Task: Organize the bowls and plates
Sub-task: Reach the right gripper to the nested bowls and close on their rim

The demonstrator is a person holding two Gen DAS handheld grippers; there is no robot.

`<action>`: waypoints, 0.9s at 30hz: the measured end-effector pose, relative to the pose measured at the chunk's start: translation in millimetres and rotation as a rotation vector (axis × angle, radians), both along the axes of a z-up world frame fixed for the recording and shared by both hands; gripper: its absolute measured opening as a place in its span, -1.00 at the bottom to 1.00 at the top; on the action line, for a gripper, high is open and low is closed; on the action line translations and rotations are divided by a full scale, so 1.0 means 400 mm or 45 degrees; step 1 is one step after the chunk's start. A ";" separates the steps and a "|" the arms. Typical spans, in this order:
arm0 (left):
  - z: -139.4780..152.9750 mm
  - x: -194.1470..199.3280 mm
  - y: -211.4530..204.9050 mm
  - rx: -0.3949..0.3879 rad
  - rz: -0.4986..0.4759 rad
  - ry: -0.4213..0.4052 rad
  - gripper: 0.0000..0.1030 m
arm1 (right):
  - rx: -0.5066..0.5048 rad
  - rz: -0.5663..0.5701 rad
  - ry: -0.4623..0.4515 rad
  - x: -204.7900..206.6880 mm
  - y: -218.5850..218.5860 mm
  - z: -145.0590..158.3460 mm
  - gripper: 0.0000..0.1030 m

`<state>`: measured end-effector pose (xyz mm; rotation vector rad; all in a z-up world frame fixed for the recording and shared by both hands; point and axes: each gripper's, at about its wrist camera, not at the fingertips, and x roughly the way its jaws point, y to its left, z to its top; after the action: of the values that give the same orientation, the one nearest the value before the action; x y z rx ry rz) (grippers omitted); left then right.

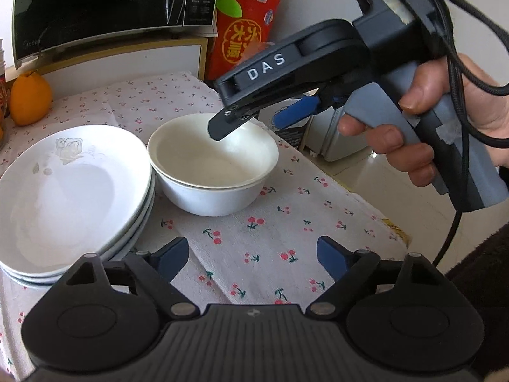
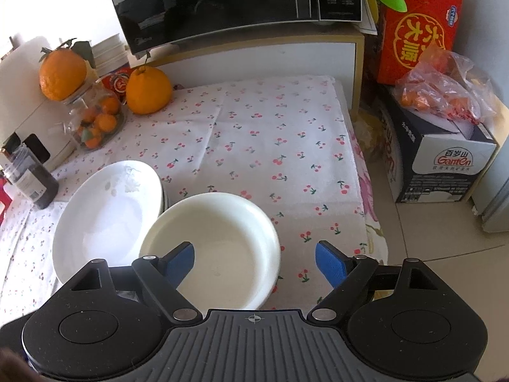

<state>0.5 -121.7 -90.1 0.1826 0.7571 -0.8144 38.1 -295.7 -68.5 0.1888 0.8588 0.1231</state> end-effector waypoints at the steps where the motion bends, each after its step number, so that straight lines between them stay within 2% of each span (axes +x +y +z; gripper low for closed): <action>1: -0.002 0.003 -0.006 0.005 0.006 -0.006 0.61 | 0.004 0.003 -0.002 0.002 0.002 -0.001 0.65; 8: -0.016 0.012 -0.033 0.029 0.036 -0.015 0.41 | 0.038 0.016 -0.007 0.026 0.007 -0.017 0.65; 21: -0.028 0.045 -0.060 0.017 0.119 -0.021 0.42 | 0.033 0.042 0.035 0.061 0.017 -0.061 0.64; 27: -0.033 0.039 -0.074 0.038 0.103 -0.043 0.41 | 0.019 0.059 0.050 0.064 0.023 -0.067 0.54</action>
<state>16.1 -151.2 -103.3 0.1911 0.7405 -0.7222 63.9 -286.3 -95.2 0.1857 0.9019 0.1698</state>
